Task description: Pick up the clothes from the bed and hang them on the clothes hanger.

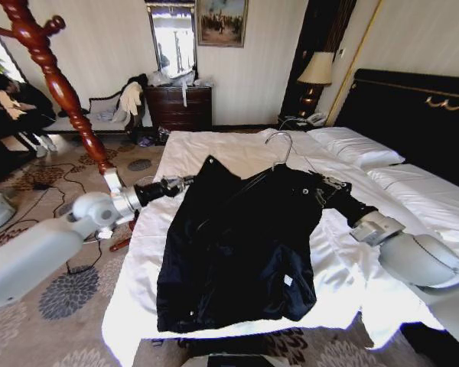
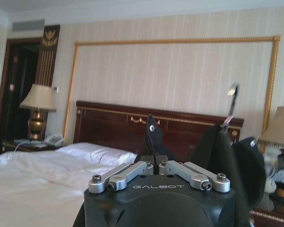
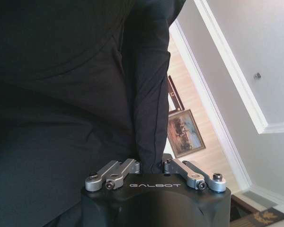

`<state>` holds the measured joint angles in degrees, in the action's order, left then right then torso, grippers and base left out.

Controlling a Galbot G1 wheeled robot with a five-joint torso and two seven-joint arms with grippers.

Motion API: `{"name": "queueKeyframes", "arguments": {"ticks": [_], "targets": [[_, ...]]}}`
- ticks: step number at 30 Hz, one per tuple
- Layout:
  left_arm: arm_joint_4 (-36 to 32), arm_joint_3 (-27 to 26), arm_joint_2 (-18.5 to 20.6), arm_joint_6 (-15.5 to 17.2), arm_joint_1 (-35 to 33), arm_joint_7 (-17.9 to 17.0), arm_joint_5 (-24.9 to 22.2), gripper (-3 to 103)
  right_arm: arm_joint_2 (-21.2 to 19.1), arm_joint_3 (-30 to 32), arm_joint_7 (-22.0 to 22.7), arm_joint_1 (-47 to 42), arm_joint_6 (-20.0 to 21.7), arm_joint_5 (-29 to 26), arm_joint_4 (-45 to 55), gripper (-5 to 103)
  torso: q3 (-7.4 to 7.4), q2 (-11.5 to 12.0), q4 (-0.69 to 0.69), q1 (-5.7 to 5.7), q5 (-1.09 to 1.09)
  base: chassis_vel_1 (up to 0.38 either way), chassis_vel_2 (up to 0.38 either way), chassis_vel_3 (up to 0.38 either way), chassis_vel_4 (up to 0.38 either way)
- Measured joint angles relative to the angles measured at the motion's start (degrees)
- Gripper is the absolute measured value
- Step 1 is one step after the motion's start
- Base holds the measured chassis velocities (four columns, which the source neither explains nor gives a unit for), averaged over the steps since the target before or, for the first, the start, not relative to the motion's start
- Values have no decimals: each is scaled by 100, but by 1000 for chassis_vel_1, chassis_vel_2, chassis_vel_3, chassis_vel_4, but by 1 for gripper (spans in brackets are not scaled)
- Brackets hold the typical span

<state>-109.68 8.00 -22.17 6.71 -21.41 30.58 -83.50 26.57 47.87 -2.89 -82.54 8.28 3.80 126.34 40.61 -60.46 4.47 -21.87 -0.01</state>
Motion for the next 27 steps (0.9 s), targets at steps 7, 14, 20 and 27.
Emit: {"name": "queueKeyframes", "arguments": {"ticks": [7,14,20,27], "targets": [[-579,-285,291,24,-66,-142,-330,0,2,-484,101,442,225,-41,-291,16,0,0,0,0,1,0,0,0,0],[-990,-443,437,48,-100,-313,-588,0,-12,-730,157,731,353,-64,-543,16,0,0,0,0,1,0,0,0,0],[-1323,-690,621,58,-417,-366,-615,0,-80,-868,182,949,398,-64,-804,16,0,0,0,0,1,0,0,0,0],[-1730,-729,636,44,-591,-737,-481,0,-102,-954,247,1098,725,-161,-945,16,0,0,2,0,1,0,0,0,0]]}}
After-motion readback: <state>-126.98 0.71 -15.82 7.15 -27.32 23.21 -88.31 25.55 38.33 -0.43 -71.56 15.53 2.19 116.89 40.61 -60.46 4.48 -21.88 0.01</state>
